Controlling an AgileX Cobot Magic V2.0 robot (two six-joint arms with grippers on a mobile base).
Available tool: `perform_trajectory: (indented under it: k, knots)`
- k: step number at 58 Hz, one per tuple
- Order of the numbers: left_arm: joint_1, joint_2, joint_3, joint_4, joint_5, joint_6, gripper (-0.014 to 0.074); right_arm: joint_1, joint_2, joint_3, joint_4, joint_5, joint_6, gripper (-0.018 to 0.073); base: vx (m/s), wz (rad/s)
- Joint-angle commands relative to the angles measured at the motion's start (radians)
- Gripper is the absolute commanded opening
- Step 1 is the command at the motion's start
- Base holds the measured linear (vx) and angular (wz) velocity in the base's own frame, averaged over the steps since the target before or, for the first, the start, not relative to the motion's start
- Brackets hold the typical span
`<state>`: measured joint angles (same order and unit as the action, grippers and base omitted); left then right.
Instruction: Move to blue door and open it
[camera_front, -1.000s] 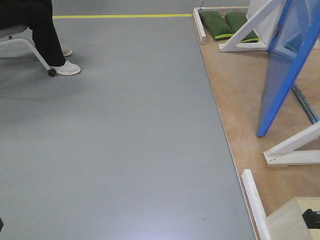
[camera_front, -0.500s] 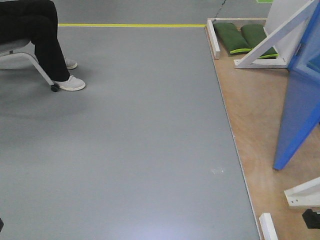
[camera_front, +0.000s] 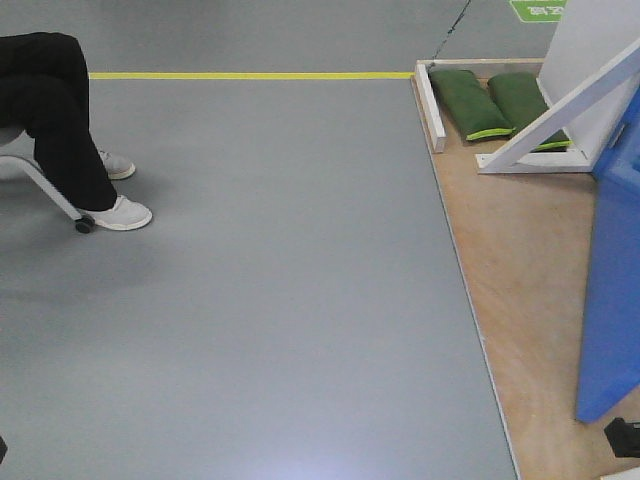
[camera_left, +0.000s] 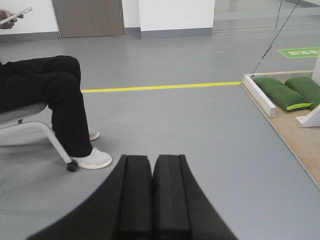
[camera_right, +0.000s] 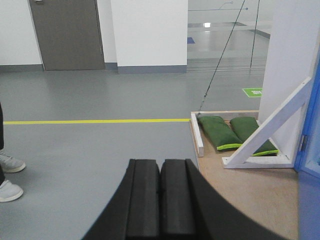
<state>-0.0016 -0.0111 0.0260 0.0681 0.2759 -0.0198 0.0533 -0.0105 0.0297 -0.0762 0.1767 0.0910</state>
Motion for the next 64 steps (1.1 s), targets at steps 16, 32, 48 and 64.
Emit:
perform_trajectory:
  k: [16,32,48,64]
  knots:
    - [-0.007,-0.013,-0.026,-0.002,-0.085,-0.007,0.0073,-0.001,-0.014,0.002,-0.011,-0.084,-0.003,0.0012,0.43,-0.03]
    - [-0.007,-0.013,-0.026,-0.002,-0.085,-0.007,0.0073,-0.001,-0.014,0.002,-0.011,-0.084,-0.003,0.0012,0.41,0.00]
    - [-0.007,-0.013,-0.026,-0.002,-0.085,-0.007,0.0073,-0.001,-0.014,0.002,-0.011,-0.084,-0.003,0.0012,0.36,0.02]
    - [-0.007,-0.013,-0.026,-0.002,-0.085,-0.007,0.0073,-0.001,-0.014,0.002,-0.011,-0.085,-0.003,0.0012,0.22,0.01]
